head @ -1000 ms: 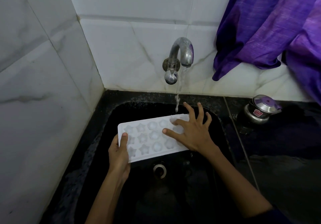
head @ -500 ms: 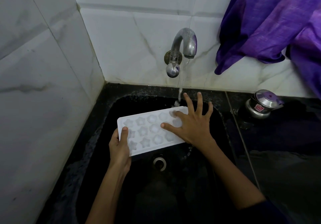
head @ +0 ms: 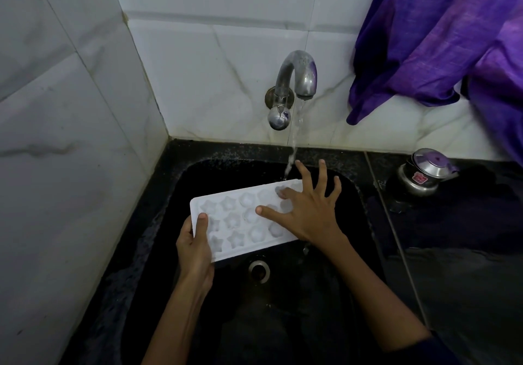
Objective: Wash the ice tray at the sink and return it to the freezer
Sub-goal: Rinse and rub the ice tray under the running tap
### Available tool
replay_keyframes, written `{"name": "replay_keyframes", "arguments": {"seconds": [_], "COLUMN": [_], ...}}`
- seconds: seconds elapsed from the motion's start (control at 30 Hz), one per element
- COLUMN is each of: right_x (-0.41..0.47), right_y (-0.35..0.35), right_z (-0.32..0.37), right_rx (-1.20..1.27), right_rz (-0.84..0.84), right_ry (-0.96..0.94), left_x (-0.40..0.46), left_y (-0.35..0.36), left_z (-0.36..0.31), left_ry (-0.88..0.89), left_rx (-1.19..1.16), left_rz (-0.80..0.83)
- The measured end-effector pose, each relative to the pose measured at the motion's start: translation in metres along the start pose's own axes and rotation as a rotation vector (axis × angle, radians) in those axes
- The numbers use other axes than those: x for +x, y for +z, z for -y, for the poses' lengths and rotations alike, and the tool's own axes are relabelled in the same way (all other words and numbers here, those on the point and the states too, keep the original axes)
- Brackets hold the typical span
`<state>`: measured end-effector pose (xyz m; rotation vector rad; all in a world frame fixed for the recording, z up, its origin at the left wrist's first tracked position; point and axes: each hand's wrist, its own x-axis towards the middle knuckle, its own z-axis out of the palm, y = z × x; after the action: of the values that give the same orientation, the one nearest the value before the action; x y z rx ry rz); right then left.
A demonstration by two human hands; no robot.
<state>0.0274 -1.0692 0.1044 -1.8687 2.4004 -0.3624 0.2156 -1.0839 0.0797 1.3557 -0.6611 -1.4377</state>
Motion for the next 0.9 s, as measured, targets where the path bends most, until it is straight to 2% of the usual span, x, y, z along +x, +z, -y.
{"name": "replay_keyframes", "arguments": {"seconds": [0.1, 0.33, 0.9], "right_x": [-0.004, -0.019, -0.016], "right_y": [-0.006, 0.002, 0.01], "right_z": [-0.008, -0.02, -0.025], "right_rx": [0.107, -0.001, -0.063], "right_rz": [0.005, 0.032, -0.019], "right_ry": [0.007, -0.126, -0.168], "left_x": [0.002, 0.01, 0.012], "left_y": [-0.001, 0.0, 0.002], "left_z": [-0.004, -0.01, -0.01], "left_ry": [0.01, 0.015, -0.036], "left_rx": [-0.016, -0.018, 0.019], "left_rz": [-0.024, -0.014, 0.022]}}
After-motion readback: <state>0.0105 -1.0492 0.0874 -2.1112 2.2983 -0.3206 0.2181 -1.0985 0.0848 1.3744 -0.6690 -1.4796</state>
